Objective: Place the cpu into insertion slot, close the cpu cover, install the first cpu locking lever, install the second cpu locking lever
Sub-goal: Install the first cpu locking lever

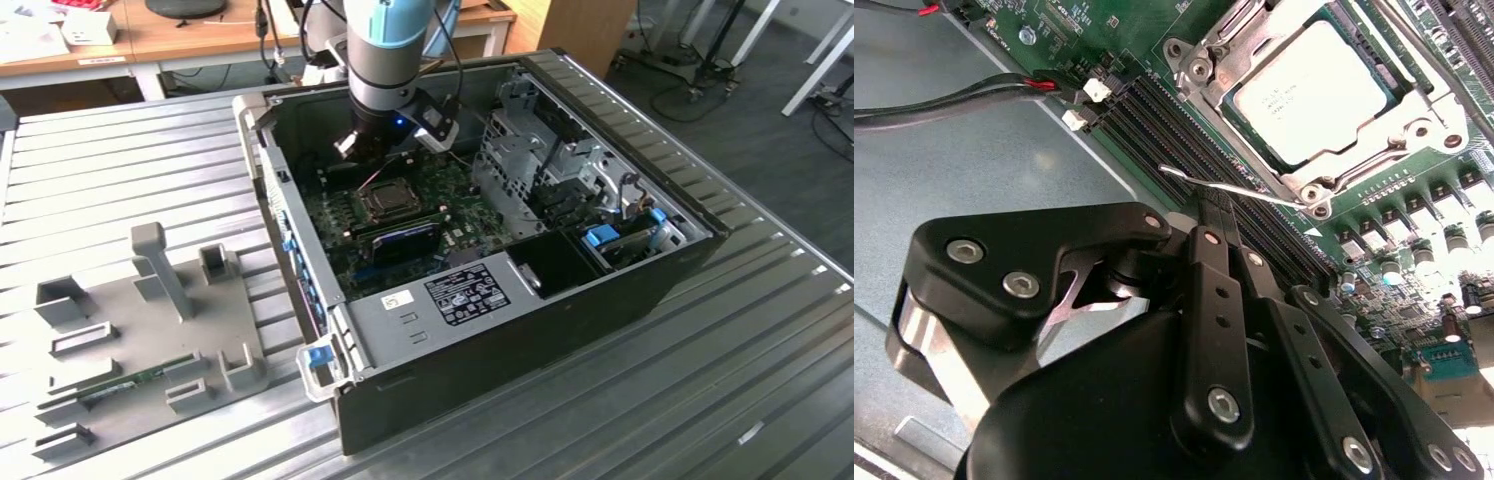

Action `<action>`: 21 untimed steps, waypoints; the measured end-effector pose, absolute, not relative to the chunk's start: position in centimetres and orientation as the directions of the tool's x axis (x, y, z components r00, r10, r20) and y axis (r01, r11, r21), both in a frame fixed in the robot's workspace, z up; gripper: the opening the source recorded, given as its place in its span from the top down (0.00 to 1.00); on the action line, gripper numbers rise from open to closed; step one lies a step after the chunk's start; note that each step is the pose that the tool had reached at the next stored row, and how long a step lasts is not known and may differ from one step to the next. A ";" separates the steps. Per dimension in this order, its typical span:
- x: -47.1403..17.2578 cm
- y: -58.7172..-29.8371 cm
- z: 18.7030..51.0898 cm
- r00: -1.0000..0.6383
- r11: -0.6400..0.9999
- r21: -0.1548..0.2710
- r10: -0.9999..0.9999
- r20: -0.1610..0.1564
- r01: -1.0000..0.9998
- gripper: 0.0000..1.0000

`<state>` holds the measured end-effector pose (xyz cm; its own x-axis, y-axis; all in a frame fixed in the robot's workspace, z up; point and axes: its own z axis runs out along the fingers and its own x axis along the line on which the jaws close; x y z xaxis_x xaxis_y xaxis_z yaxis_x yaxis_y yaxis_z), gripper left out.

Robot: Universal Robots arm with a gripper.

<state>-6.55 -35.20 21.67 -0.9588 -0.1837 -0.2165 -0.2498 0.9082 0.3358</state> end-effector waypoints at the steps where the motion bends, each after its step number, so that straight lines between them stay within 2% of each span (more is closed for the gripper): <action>1: -6.5 -35.2 21.7 -0.959 0.908 0.336 -0.184 -0.216 -0.250 0.90; 21: -6.5 -35.2 21.1 -0.959 0.909 0.333 -0.184 -0.216 -0.250 0.90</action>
<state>-6.47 -35.20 21.14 -0.9589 -0.1844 -0.2158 -0.2498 0.9092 0.3331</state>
